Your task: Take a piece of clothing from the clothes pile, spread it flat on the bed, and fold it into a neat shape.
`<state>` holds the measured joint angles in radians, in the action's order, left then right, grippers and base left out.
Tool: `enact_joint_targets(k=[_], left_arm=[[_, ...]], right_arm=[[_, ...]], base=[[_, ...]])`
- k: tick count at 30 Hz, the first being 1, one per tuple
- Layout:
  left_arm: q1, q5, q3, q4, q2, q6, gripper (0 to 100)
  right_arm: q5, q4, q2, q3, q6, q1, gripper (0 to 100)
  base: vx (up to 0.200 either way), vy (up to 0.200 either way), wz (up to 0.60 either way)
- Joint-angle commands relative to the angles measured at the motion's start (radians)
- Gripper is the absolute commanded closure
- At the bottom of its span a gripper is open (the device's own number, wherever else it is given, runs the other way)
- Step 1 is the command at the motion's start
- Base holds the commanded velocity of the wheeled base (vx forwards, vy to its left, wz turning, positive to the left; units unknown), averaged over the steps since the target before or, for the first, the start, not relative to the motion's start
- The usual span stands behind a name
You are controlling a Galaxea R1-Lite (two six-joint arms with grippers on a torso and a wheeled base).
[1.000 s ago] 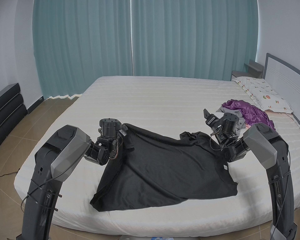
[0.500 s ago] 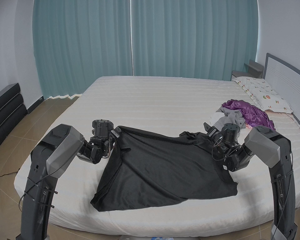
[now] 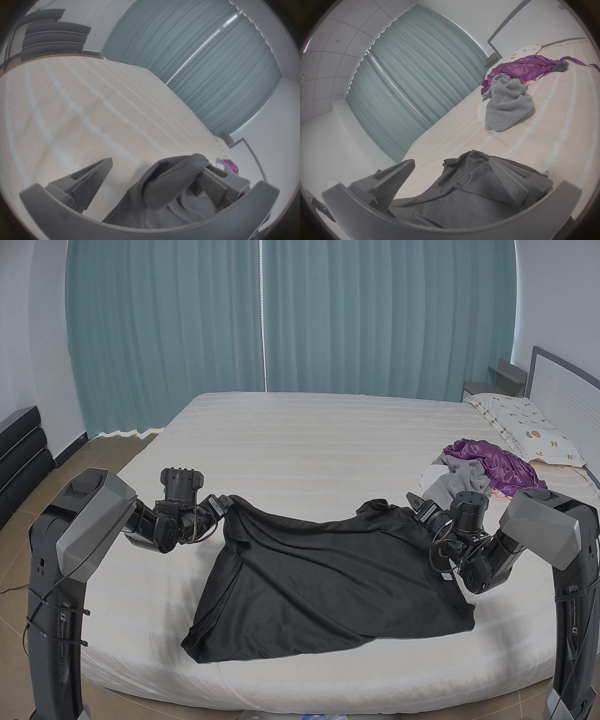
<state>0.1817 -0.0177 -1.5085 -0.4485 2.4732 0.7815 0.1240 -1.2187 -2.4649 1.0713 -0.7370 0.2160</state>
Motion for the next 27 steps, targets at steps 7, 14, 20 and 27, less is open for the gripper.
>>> enact_joint_targets(k=[7,14,20,27], left_arm=[[-0.004,-0.005,0.123,-0.016,0.001,-0.242,0],[0.001,-0.088,0.096,-0.15,0.023,-0.134,0],[0.019,-0.061,0.157,-0.151,-0.042,-0.103,0],[0.019,0.027,0.223,-0.153,-0.109,-0.021,0]], right_arm=[[-0.043,-0.031,0.044,-0.106,0.001,0.016,0],[-0.047,-0.05,0.044,-0.109,-0.002,0.019,0],[-0.047,-0.102,0.047,-0.139,-0.002,0.008,0],[-0.049,-0.13,0.047,-0.172,-0.015,0.005,0]], base=[[0.0,0.0,0.0],[0.0,0.0,0.0],[0.0,0.0,0.0],[0.0,0.0,0.0]])
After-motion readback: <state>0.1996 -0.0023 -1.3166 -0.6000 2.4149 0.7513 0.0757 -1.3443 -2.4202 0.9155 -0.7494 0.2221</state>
